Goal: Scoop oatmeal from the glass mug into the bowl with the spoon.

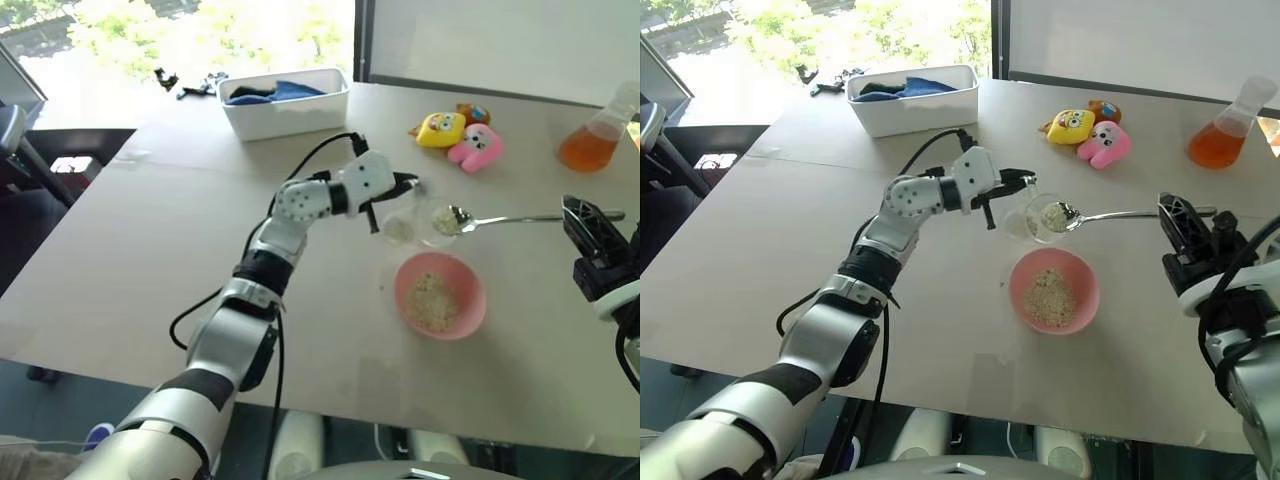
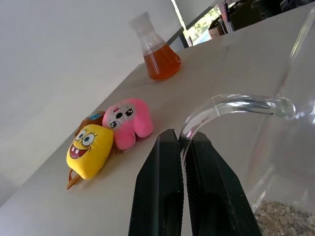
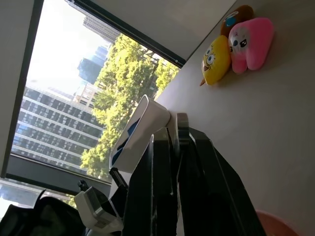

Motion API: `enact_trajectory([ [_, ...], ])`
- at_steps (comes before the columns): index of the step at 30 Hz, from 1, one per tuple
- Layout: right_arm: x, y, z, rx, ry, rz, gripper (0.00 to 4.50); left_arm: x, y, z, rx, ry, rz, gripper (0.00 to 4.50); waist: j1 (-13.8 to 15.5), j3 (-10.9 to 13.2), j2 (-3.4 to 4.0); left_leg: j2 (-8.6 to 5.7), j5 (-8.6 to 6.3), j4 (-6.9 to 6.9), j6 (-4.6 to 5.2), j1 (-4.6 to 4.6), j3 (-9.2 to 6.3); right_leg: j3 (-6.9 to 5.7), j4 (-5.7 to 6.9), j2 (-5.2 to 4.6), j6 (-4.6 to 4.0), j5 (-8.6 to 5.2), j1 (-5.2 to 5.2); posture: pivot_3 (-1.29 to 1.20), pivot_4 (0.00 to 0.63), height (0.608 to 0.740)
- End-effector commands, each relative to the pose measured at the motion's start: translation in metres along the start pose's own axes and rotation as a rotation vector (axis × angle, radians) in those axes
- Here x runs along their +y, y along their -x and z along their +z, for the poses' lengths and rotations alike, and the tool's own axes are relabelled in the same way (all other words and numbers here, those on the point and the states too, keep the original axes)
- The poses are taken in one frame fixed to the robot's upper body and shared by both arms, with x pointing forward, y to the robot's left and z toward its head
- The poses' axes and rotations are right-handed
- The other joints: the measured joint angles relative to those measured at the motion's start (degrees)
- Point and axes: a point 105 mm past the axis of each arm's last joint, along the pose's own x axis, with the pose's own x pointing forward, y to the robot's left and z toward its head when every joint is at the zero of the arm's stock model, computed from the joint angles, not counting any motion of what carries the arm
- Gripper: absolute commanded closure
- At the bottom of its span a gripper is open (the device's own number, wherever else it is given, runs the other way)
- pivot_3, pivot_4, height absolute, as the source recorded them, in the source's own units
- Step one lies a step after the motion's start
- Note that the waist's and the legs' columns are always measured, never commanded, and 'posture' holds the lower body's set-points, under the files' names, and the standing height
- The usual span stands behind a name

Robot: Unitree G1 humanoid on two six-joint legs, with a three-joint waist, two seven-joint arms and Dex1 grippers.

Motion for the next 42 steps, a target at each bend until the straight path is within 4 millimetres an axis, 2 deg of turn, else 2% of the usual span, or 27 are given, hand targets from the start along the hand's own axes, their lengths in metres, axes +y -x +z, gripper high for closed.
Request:
enact_trajectory([
  [1, 0.013, 0.007, 0.003, -0.017, 0.0, 0.076, 4.5, 0.009, -0.005, 0.02, -0.062, -0.065, 0.007, 4.45, -0.01, 0.0, 0.0, 0.0, 0.0, 0.0, 0.0, 0.0, 0.0, 0.0, 0.0, 0.0, 0.0, 0.0, 0.0, 0.0, 0.15, 0.74],
  [11, 0.002, 0.02, 0.003, -0.023, 0.014, 0.099, 4.5, 0.007, -0.003, 0.017, -0.049, -0.085, -0.003, 4.45, 0.21, -0.01, 0.02, 0.0, 0.0, 0.01, 0.0, -0.02, -0.02, 0.04, -0.01, 0.01, 0.0, 0.0, 0.02, 0.0, 0.15, 0.74],
  [18, -0.015, 0.041, 0.002, 0.042, 0.138, 0.045, 4.5, 0.013, 0.0, 0.007, 0.009, -0.125, 0.019, 4.45, 0.31, -0.04, 0.07, 0.0, 0.0, 0.01, 0.0, 0.02, -0.03, 0.06, -0.01, 0.03, 0.01, 0.0, 0.07, 0.0, 0.15, 0.74],
  [23, -0.015, 0.039, -0.015, 0.232, 0.374, 0.0, 4.5, 0.022, 0.008, 0.0, 0.048, -0.121, 0.071, 4.45, 0.0, -0.05, 0.07, 0.0, 0.0, 0.03, 0.01, 0.11, 0.02, 0.17, 0.0, 0.08, 0.05, 0.03, 0.12, 0.0, 0.15, 0.74],
  [27, -0.013, 0.026, -0.033, 0.343, 0.701, 0.034, 4.5, 0.026, 0.015, -0.002, 0.053, -0.1, 0.104, 4.45, -0.25, -0.06, 0.09, 0.01, 0.0, 0.05, 0.0, 0.21, 0.11, 0.29, 0.02, 0.1, 0.06, 0.03, 0.15, 0.0, 0.15, 0.74],
  [33, 0.004, 0.009, -0.042, 0.378, 1.196, 0.211, 4.5, 0.032, 0.027, 0.001, 0.052, -0.086, 0.144, 4.45, 0.3, -0.06, 0.09, 0.01, 0.0, 0.08, 0.0, 0.09, 0.02, 0.26, -0.06, 0.14, 0.07, 0.03, 0.14, 0.0, 0.15, 0.74],
  [37, 0.017, 0.005, -0.042, 0.345, 1.367, 0.328, 4.5, 0.034, 0.033, 0.003, 0.049, -0.073, 0.168, 4.45, 0.84, -0.06, 0.08, -0.02, 0.0, 0.1, 0.0, 0.0, -0.05, 0.26, -0.12, 0.14, 0.08, 0.03, 0.14, 0.0, 0.15, 0.74],
  [39, 0.026, 0.006, -0.042, 0.325, 1.396, 0.39, 4.5, 0.035, 0.037, 0.004, 0.051, -0.06, 0.186, 4.45, 1.1, -0.06, 0.09, -0.02, 0.0, 0.1, -0.01, 0.0, -0.05, 0.26, -0.12, 0.14, 0.08, 0.03, 0.13, 0.0, 0.15, 0.74],
  [42, 0.043, 0.009, -0.027, 0.189, 1.043, 0.384, 4.5, 0.034, 0.046, -0.005, 0.073, 0.044, 0.247, 4.45, 1.2, -0.07, 0.04, -0.01, 0.0, 0.12, -0.01, 0.01, -0.09, 0.24, -0.1, 0.14, 0.08, 0.03, 0.14, 0.0, 0.15, 0.74],
])
